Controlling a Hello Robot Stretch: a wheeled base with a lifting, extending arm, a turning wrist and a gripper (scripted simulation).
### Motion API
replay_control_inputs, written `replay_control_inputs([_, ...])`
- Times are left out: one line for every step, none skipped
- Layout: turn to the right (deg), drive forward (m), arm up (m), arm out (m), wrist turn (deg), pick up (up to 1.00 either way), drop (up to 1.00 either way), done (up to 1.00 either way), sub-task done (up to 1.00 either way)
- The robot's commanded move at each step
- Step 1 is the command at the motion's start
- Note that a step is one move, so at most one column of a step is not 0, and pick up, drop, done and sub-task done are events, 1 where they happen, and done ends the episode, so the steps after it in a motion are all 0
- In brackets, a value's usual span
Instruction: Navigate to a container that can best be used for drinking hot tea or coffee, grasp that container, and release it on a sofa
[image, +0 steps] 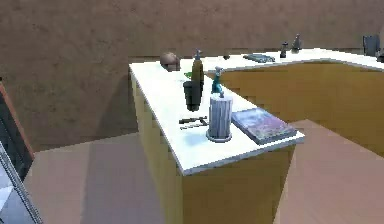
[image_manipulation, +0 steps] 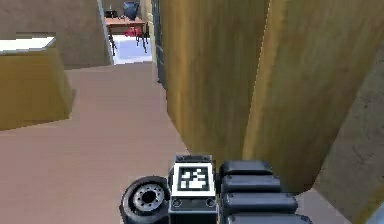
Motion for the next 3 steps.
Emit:
replay_control_inputs([45.0,0.00,0.00,0.00,0.0,0.00,0.00,0.00,0.00])
replay_control_inputs([27.0,0.00,0.00,0.00,0.0,0.00,0.00,0.00,0.00])
replay_control_inputs([0.0,1.00,0.00,0.00,0.0,0.00,0.00,0.00,0.00])
